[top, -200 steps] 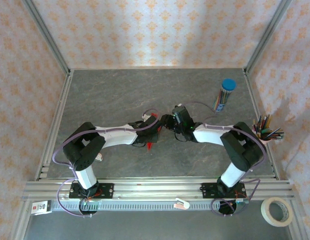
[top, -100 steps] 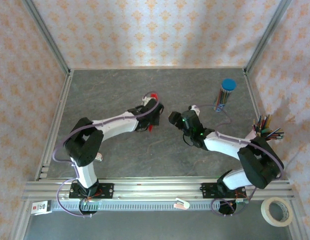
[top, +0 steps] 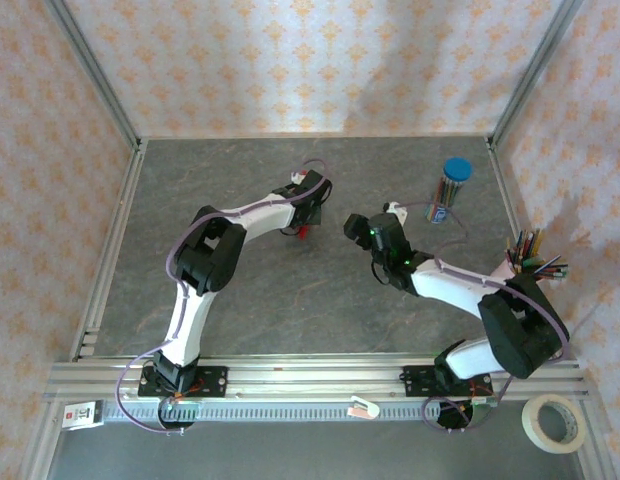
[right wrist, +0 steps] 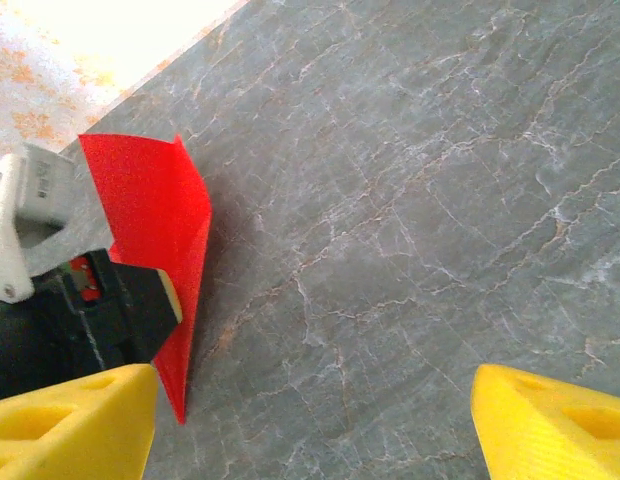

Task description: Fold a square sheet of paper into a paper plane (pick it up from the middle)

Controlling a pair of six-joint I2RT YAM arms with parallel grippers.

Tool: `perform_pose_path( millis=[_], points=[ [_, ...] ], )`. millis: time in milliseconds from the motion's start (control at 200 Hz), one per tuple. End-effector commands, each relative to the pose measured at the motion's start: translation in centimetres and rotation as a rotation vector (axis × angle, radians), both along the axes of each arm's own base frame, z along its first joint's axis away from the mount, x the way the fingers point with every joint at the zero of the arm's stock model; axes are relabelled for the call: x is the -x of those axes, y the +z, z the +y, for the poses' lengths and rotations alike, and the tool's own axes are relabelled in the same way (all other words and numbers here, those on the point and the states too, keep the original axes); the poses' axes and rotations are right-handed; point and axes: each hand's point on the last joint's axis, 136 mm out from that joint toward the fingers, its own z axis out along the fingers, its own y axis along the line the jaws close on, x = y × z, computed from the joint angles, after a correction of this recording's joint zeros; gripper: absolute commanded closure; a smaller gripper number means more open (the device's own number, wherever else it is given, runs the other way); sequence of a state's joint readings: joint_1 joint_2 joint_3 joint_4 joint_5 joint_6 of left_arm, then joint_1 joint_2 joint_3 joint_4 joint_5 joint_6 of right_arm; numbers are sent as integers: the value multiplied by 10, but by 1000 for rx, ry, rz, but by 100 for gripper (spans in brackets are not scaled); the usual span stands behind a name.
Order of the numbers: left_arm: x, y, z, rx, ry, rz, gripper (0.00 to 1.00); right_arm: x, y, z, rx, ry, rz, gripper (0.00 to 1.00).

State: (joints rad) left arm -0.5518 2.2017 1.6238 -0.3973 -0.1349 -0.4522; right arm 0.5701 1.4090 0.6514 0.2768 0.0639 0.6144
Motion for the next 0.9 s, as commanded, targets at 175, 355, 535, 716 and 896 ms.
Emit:
perform_pose_path(
  millis=[175, 355, 535, 716, 896],
  points=[
    [4, -10, 7, -33, -11, 51, 80, -10, -4, 3, 27, 2, 7, 19],
    [6, -19, 7, -27, -12, 68, 75, -10, -8, 5, 25, 9, 20, 19],
    [10, -28, 9, -25, 4, 84, 71, -11, -11, 8, 27, 17, 33, 19],
    [15, -44, 13, -27, 29, 113, 65, -12, -14, 9, 30, 20, 42, 19],
    [19, -56, 17, -24, 56, 137, 60, -12, -16, 8, 33, 18, 49, 19]
  ],
)
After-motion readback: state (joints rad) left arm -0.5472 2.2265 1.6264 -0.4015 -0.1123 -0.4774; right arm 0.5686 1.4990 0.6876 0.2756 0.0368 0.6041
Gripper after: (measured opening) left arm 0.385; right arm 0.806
